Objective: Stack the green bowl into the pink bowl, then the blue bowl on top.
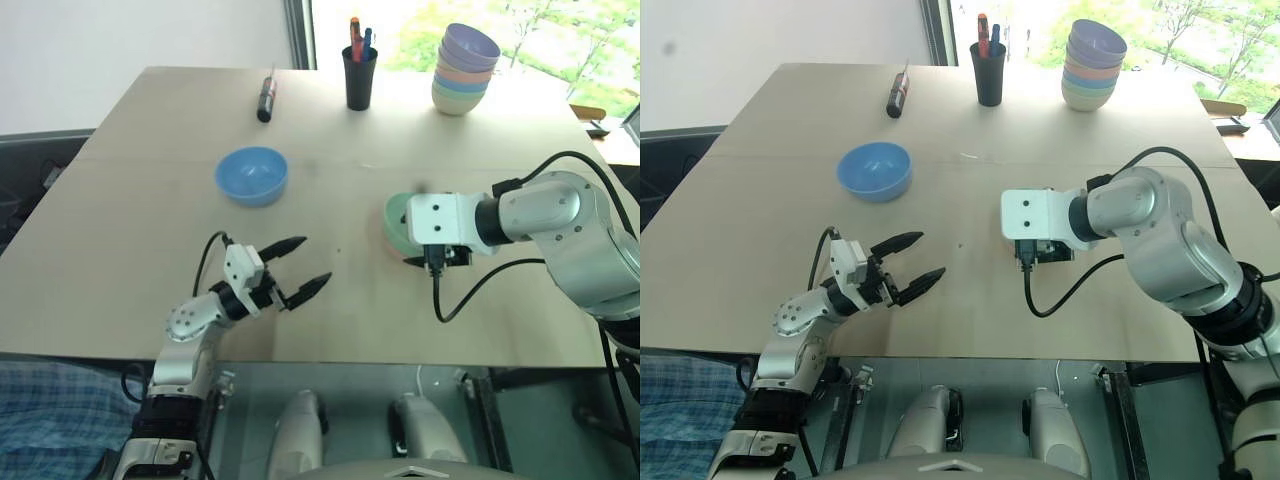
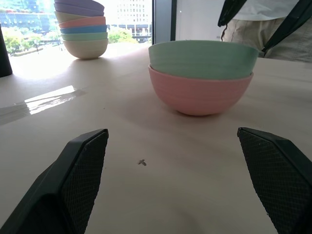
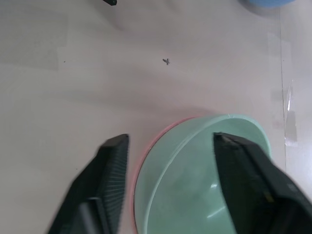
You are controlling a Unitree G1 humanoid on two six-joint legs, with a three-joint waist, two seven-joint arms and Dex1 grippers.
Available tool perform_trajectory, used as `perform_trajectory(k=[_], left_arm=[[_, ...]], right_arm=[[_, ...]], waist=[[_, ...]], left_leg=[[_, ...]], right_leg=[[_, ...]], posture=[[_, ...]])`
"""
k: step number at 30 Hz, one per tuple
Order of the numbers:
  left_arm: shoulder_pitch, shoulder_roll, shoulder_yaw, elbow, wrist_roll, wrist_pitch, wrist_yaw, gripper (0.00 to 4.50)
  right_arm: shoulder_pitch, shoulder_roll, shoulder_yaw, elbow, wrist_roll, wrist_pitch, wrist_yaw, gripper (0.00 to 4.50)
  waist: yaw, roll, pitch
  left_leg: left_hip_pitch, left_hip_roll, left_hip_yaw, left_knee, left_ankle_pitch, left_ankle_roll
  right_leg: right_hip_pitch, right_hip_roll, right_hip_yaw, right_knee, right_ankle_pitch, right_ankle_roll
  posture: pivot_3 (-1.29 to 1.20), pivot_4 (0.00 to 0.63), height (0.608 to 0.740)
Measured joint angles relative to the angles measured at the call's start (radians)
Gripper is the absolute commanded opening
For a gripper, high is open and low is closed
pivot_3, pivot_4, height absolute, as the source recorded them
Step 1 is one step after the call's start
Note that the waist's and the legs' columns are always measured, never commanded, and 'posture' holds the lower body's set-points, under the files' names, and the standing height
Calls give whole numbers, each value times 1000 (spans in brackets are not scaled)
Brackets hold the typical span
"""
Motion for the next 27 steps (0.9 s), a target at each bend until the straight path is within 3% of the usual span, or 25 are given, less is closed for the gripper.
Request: perform_trajectory(k=[4, 9, 15, 20, 27], left_arm=[[-16, 0, 0, -2, 3, 1, 21, 4500], [-84, 22, -3, -6, 92, 66, 148, 4500], [-178, 61, -6, -10, 234, 223, 340, 4500], [-321, 87, -22, -75, 345, 426, 471, 4500], [-387, 179, -100, -82, 507, 495, 490, 4500]], right_arm=[[1, 23, -82, 21, 63, 80, -29, 4165], [30, 149, -360, 27, 235, 214, -102, 4165], [164, 163, -674, -10, 474, 276, -113, 4165], [206, 150, -830, -57, 648, 291, -134, 4165], [285, 86, -944, -68, 823, 259, -174, 4165]], waist=[[0, 0, 0], [4, -2, -1], [14, -2, 0], [16, -2, 0], [10, -2, 0]], left_leg=[[0, 0, 0, 0, 0, 0], [0, 0, -1, 0, 0, 0], [-1, 0, -2, -1, 0, 0], [0, -1, -2, 0, 0, 0], [0, -1, -2, -2, 0, 0]], right_leg=[[0, 0, 0, 0, 0, 0], [1, 0, -1, 0, 0, 0], [1, 0, -2, 0, 0, 0], [2, 1, -1, 0, 0, 0], [1, 1, -1, -1, 0, 0]], posture=[[0, 150, 740], [0, 150, 740], [0, 150, 740], [0, 150, 740], [0, 150, 740]])
